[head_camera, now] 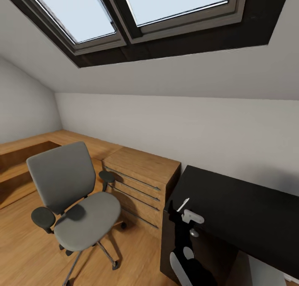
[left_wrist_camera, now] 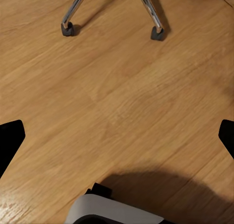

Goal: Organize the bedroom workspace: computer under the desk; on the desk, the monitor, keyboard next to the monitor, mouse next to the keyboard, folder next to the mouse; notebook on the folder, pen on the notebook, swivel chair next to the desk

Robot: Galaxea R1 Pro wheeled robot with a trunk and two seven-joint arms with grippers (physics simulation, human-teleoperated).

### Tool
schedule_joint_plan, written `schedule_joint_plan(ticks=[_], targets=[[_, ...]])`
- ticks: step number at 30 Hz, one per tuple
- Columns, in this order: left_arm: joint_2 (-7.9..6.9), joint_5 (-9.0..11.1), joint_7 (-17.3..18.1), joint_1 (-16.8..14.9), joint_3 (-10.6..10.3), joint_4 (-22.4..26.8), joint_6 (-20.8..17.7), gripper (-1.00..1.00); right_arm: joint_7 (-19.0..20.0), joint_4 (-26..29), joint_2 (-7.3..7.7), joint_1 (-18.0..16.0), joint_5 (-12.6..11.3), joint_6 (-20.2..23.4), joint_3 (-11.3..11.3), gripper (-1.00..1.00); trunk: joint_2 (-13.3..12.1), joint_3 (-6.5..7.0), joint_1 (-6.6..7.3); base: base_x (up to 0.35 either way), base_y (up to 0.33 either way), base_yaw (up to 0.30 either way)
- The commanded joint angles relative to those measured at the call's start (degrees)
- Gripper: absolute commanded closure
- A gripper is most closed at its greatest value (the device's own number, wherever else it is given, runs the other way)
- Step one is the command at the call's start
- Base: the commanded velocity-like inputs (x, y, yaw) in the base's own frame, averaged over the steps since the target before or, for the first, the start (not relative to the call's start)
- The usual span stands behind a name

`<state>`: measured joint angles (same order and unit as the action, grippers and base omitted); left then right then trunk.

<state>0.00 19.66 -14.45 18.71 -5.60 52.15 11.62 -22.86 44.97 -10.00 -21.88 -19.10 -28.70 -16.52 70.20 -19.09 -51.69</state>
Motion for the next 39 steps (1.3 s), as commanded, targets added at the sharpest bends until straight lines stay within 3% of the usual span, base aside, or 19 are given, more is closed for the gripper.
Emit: schedule_joint_plan(ticks=[1, 3, 5, 7, 9, 10, 13, 16, 26, 35, 39], targets=[[-0.01, 0.4, -0.3, 0.0, -0.2, 0.1, 0.3, -1.00, -0.5, 0.4, 0.00, -0.3, -0.3, -0.1, -0.1, -1.00, 0.0, -0.06, -0.01, 0.000, 0.000, 0.000], [0.00, 0.4, -0.3, 0.0, -0.2, 0.1, 0.3, -1.00, -0.8, 0.7, 0.00, -0.4, 0.3, 1.5, -0.1, -1.00, 0.0, -0.06, -0.01, 0.000, 0.000, 0.000], [0.00, 0.4, -0.3, 0.0, -0.2, 0.1, 0.3, -1.00, -3.1, 2.2, 0.00, -1.1, 5.1, 10.0, -0.1, -1.00, 0.0, -0.06, -0.01, 0.000, 0.000, 0.000], [0.00, 0.4, -0.3, 0.0, -0.2, 0.1, 0.3, -1.00, -4.7, 2.8, 0.00, -1.5, 7.6, 14.9, -0.1, -1.00, 0.0, -0.06, -0.01, 0.000, 0.000, 0.000], [0.00, 0.4, -0.3, 0.0, -0.3, 0.1, 0.4, -1.00, -7.3, 3.6, 0.00, -2.5, 11.9, 24.8, -0.1, -1.00, 0.0, -0.06, -0.01, 0.000, 0.000, 0.000], [0.00, 0.4, -0.3, 0.0, -0.3, 0.1, 0.4, -1.00, -8.1, 3.8, 0.00, -3.0, 13.2, 28.3, 0.0, -1.00, 0.0, -0.06, -0.01, 0.000, 0.000, 0.000], [0.00, 0.4, -0.3, 0.0, -0.3, 0.1, 0.5, -1.00, -8.9, 3.9, 0.00, -4.0, 14.6, 32.8, 0.0, -1.00, 0.0, -0.06, -0.01, 0.000, 0.000, 0.000], [0.00, 0.4, -0.3, 0.0, -0.3, 0.1, 0.6, -1.00, -9.3, 3.9, 0.00, -4.5, 15.2, 34.6, 0.0, -1.00, 0.0, -0.06, -0.01, 0.000, 0.000, 0.000], [-0.08, 0.4, -0.2, 0.0, -0.3, 0.1, 0.7, -1.00, -9.4, 3.8, 0.00, -4.6, 15.3, 34.7, 0.3, -1.00, 0.0, -0.06, -0.01, 0.086, 0.000, 0.000], [-0.17, 0.5, -0.3, 0.0, -0.3, 0.2, 0.8, -1.00, -9.6, 3.6, 0.00, -4.6, 15.2, 33.1, 3.3, -1.00, 0.0, -0.06, -0.01, 0.298, 0.000, 0.000], [-0.30, 0.5, -0.3, 0.0, -0.1, 0.5, 0.8, -1.00, -9.7, 3.4, 0.00, -5.7, 15.3, 36.3, 3.9, -1.00, 0.0, -0.06, -0.01, 0.213, 0.000, 0.000]])
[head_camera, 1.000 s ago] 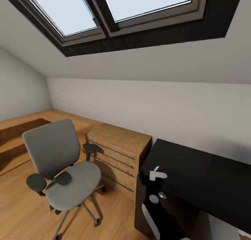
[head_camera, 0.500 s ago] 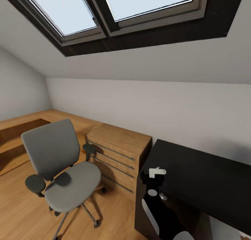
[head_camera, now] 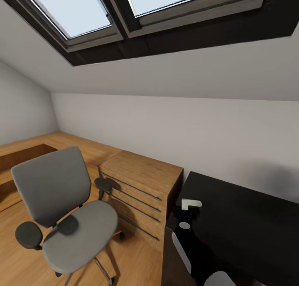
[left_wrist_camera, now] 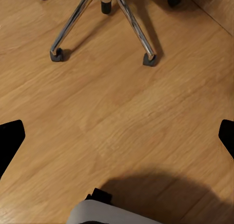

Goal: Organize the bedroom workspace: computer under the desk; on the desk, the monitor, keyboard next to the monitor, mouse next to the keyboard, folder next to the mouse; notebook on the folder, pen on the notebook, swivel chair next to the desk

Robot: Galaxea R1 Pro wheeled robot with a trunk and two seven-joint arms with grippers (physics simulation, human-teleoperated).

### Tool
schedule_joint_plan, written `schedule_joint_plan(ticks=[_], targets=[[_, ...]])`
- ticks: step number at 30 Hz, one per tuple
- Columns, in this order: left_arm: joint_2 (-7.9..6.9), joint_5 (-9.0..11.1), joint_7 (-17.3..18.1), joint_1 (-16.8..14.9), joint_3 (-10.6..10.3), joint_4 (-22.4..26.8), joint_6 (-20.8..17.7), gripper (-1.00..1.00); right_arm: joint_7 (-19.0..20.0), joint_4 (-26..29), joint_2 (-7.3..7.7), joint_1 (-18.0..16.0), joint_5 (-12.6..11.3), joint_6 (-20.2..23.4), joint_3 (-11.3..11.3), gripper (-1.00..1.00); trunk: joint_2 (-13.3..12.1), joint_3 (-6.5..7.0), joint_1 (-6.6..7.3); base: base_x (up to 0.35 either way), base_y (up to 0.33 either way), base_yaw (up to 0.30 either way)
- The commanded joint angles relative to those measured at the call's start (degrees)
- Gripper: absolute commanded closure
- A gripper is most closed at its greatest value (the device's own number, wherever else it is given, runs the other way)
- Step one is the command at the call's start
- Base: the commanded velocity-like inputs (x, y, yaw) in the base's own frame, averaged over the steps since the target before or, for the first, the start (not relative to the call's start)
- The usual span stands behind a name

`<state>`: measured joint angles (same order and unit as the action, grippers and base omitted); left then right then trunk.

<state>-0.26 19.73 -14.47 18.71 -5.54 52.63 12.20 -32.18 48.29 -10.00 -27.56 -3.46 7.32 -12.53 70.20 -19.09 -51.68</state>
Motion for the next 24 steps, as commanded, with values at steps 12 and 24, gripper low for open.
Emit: schedule_joint_plan(ticks=[12, 24], targets=[[-0.14, 3.0, -0.3, 0.1, 0.1, 10.4, 1.4, -1.00, 5.2, -17.8, 0.00, -10.9, -2.0, 9.3, 0.8, -1.00, 0.0, -0.06, -0.02, 0.023, 0.000, 0.000], [-0.71, 4.5, -0.2, 0.2, 0.1, 13.8, 1.4, -1.00, 7.0, -20.4, 1.79, -12.6, -5.5, 9.6, 1.4, -1.00, 0.0, -0.06, -0.02, 0.000, 0.000, 0.000]])
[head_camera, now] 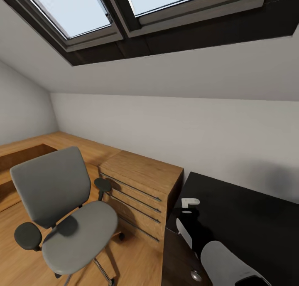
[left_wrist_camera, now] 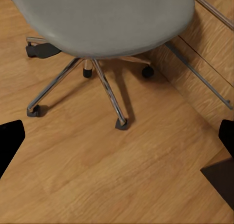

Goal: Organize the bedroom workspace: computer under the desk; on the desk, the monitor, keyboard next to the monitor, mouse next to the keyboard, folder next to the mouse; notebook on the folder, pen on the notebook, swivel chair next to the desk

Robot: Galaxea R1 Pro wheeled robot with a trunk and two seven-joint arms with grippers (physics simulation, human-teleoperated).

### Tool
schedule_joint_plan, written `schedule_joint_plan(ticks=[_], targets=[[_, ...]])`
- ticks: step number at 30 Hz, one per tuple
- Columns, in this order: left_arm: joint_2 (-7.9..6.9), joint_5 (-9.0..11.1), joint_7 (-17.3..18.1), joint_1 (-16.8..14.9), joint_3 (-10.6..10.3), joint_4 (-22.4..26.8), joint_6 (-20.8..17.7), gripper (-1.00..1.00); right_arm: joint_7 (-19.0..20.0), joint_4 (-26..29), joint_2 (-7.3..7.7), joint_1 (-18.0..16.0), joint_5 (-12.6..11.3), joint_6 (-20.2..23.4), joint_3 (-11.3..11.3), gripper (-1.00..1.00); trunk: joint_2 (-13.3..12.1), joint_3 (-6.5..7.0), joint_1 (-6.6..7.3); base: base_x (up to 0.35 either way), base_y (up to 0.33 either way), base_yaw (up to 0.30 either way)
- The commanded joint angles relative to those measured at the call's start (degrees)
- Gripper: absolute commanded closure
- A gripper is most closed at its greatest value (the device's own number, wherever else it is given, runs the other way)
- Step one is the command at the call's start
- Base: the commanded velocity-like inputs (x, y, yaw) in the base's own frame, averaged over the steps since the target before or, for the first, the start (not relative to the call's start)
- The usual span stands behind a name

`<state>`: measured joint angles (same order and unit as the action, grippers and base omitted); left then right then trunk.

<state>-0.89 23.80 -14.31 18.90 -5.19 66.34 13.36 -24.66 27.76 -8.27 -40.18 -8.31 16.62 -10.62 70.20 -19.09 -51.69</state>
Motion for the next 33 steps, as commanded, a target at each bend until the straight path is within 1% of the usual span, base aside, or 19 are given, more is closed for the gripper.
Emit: schedule_joint_plan(ticks=[1, 5, 7, 8, 9, 10, 11, 16, 33], targets=[[-0.10, 0.5, -0.4, 0.0, -0.3, 0.1, 0.3, -1.00, -0.5, 0.1, 0.10, -0.1, -0.7, 0.3, -0.5, -1.00, 0.0, -0.06, -0.01, 0.000, 0.000, 0.000], [-0.14, 0.5, -0.4, 0.0, -0.3, 0.2, 0.3, -1.00, -0.5, 0.0, 0.22, -0.2, -1.4, 0.5, -0.5, -1.00, 0.0, -0.06, -0.01, 0.000, 0.000, 0.000], [-0.15, 0.5, -0.4, 0.0, -0.3, 0.2, 0.3, -1.00, -0.4, -0.1, 0.29, -0.3, -2.4, 1.3, -0.4, -1.00, 0.0, -0.06, -0.01, 0.000, 0.000, 0.000], [-0.16, 0.5, -0.4, 0.0, -0.3, 0.3, 0.3, -1.00, -0.4, -0.1, 1.10, -0.4, -4.8, 2.5, -0.4, -1.00, 0.0, -0.06, -0.01, 0.000, 0.000, 0.000], [-0.16, 0.5, -0.4, 0.0, -0.3, 0.3, 0.3, -1.00, -0.4, -0.2, 1.25, -0.5, -5.2, 2.6, -0.4, -1.00, 0.0, -0.06, -0.01, 0.000, 0.000, 0.000], [-0.16, 0.5, -0.4, 0.0, -0.3, 0.3, 0.3, -1.00, -0.4, -0.2, 1.66, -0.9, -6.6, 2.9, -0.4, -1.00, 0.4, -0.24, -0.22, 0.000, 0.000, 0.000], [-0.16, 0.5, -0.4, 0.0, -0.3, 0.3, 0.3, -1.00, -0.4, -0.2, 1.76, -1.0, -6.9, 3.0, -0.4, -1.00, 0.8, -0.42, -0.44, 0.000, 0.000, 0.000], [-0.16, 0.5, -0.4, 0.0, -0.3, 0.3, 0.3, -1.00, -0.5, -0.3, 1.88, -1.2, -7.5, 3.1, -0.4, -1.00, 2.8, -1.31, -1.54, 0.000, 0.000, 0.000], [-0.16, 0.5, -0.5, 0.0, -0.3, 0.1, 0.2, -1.00, -0.5, -0.1, 1.98, -1.2, -7.6, 3.2, -0.4, -1.00, 9.7, -4.37, -5.28, 0.000, 0.000, 0.000]])
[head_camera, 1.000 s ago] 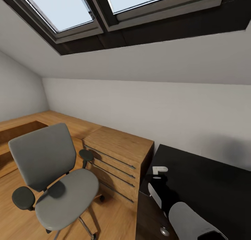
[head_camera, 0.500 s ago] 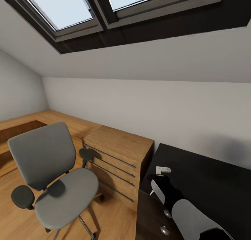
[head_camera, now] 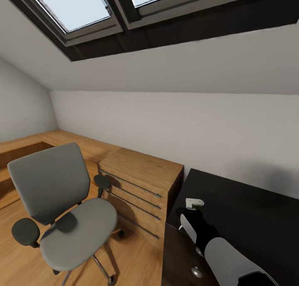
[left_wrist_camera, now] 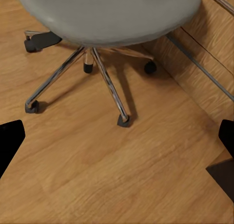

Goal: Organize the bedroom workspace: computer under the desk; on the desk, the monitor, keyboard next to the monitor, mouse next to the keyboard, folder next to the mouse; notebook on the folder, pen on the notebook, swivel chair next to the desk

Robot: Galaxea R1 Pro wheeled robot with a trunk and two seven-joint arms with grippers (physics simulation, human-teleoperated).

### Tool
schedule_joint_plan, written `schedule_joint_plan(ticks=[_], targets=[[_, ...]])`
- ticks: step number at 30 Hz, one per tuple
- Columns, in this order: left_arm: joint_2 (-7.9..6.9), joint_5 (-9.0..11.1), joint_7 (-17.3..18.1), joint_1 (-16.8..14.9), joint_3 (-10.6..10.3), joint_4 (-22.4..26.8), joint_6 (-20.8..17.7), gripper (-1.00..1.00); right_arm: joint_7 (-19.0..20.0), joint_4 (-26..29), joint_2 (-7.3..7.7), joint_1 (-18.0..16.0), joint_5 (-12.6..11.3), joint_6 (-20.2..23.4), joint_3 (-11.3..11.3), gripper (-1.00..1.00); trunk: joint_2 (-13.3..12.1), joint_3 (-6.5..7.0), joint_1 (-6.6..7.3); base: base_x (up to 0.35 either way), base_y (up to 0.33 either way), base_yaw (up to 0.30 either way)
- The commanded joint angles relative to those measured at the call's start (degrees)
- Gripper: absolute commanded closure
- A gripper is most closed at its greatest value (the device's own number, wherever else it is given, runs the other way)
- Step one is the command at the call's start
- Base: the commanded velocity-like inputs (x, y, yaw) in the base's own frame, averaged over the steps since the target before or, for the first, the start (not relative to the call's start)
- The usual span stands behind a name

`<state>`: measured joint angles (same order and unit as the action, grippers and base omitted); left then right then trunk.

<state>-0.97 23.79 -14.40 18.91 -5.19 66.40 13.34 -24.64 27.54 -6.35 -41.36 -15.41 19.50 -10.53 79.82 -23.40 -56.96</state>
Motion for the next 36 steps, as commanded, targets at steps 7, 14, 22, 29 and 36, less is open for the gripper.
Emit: schedule_joint_plan(ticks=[7, 14, 22, 29, 36], targets=[[-0.08, 0.5, -0.4, 0.0, -0.2, 0.0, 0.2, -1.00, -0.6, 0.3, 0.10, 0.0, -0.5, 0.3, -0.5, -1.00, 2.9, -1.32, -1.55, 0.000, 0.000, 0.000], [-0.06, 0.5, -0.4, 0.0, 1.0, -0.1, 0.2, -1.00, -0.7, 0.4, 0.10, 0.0, -0.5, 0.4, -0.5, -1.00, 4.1, -1.85, -2.21, 0.000, 0.000, 0.000], [-0.08, 0.5, -0.4, 0.0, 1.1, -0.2, 0.2, -1.00, -0.7, 0.5, 0.66, 0.0, -0.9, 0.8, -0.3, -1.00, 4.1, -1.85, -2.21, 0.000, 0.000, 0.000], [-0.08, 0.5, -0.4, 0.0, 1.1, -0.2, 0.2, -1.00, -0.6, 0.5, 1.49, 0.0, -4.0, 2.5, 0.5, -1.00, 4.1, -1.85, -2.21, 0.000, 0.000, 0.000], [-0.08, 0.5, -0.4, 0.0, 1.2, -0.2, 0.2, -1.00, -0.6, 0.6, 2.05, 0.0, -5.3, 2.8, 0.7, -1.00, 4.1, -1.85, -2.21, 0.000, 0.000, 0.000]])
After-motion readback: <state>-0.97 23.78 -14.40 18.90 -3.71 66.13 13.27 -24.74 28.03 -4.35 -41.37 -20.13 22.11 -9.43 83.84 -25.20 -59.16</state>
